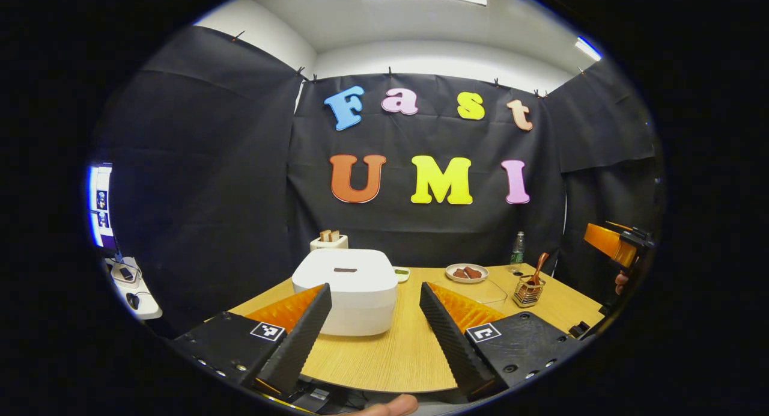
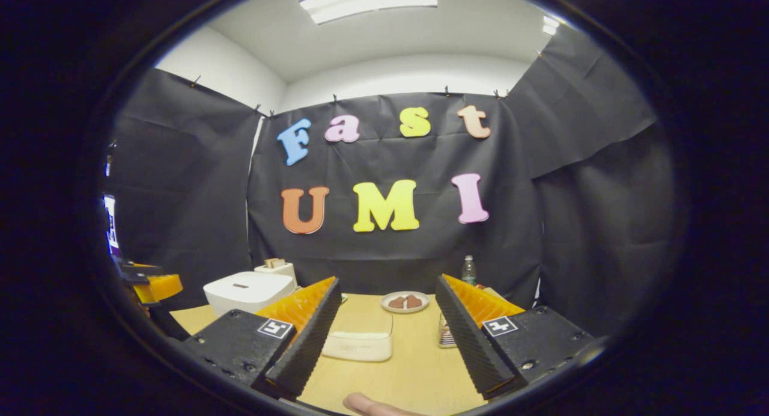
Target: Close the left gripper, press the button to open the rice cooker; take a wooden spoon from the chopstick holder with the right hand, scoop a spoonful of rice and pour it into the rice cooker, then put the wooden spoon back into the chopstick holder.
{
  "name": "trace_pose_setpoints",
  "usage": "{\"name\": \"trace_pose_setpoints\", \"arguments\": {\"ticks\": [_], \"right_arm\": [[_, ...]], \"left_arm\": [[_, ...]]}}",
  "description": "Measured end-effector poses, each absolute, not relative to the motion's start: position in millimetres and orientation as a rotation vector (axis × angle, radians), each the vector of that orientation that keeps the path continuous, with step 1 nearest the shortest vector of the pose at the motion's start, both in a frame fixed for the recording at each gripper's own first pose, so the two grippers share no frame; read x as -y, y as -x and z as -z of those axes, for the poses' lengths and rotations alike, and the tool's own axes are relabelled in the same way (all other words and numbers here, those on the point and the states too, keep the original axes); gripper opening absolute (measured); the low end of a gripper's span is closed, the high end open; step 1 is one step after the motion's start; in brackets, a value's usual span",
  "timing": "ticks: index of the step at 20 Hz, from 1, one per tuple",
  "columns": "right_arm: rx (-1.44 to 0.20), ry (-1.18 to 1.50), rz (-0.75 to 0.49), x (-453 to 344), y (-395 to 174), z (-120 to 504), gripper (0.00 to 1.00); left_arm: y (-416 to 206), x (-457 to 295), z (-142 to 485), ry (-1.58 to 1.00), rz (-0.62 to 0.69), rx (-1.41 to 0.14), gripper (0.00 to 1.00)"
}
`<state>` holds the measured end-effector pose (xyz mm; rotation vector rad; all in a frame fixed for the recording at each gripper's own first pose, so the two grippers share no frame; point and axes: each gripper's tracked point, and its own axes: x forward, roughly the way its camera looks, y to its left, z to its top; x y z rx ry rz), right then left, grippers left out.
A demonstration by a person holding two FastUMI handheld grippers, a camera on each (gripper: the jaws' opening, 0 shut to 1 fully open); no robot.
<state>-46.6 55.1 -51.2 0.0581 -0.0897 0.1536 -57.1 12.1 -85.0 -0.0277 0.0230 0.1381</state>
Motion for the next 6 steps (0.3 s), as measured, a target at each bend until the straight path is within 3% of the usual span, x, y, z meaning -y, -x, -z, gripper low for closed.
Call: {"name": "trace_pose_setpoints", "arguments": {"ticks": [6], "right_arm": [[0.107, -0.085, -0.123, -39.9, 48.5, 42.3, 0.99]], "left_arm": [[61.8, 3.6, 68.3, 0.053, -0.088, 0.024, 0.94]]}}
